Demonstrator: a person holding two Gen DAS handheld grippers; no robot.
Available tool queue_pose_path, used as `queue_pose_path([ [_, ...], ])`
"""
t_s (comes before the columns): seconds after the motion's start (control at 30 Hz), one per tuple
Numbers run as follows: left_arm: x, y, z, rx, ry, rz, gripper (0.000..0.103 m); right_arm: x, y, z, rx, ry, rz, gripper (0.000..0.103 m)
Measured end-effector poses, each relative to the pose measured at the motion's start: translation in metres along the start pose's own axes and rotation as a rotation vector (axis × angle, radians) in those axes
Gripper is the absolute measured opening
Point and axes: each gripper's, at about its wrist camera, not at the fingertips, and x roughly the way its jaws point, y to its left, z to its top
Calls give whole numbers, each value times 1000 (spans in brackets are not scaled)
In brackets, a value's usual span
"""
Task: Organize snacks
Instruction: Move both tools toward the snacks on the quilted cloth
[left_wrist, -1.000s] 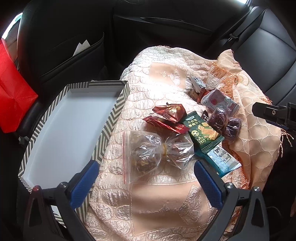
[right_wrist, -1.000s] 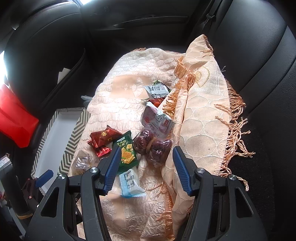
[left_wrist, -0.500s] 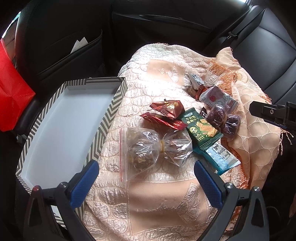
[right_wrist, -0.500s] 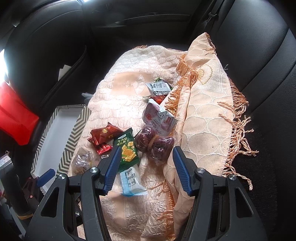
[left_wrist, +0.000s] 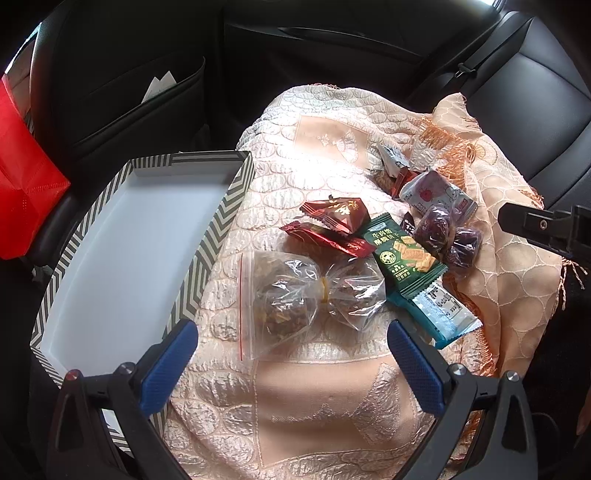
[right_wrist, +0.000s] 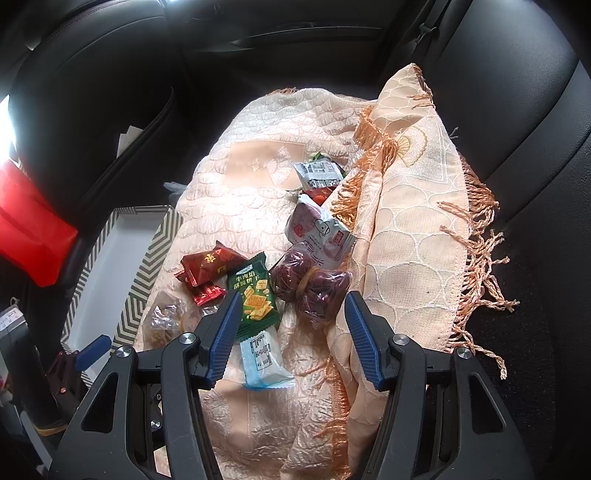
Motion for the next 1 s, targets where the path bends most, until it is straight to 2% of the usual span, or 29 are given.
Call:
queue_pose_path([
  [0.5,0,7,2,-28,0,5,103,3,1,-1,-11,15,-14,58],
  [0.67,4,13,5,-57,24,-13,103,9,1,-2,-12,32,-9,58],
  [0.8,8,11,8,-56,50,-38,103,11,2,-4,-17,40,-10,58],
  [1.0,9,17,11,-60,88,-126,103,11,1,-4,-12,37,-9,58],
])
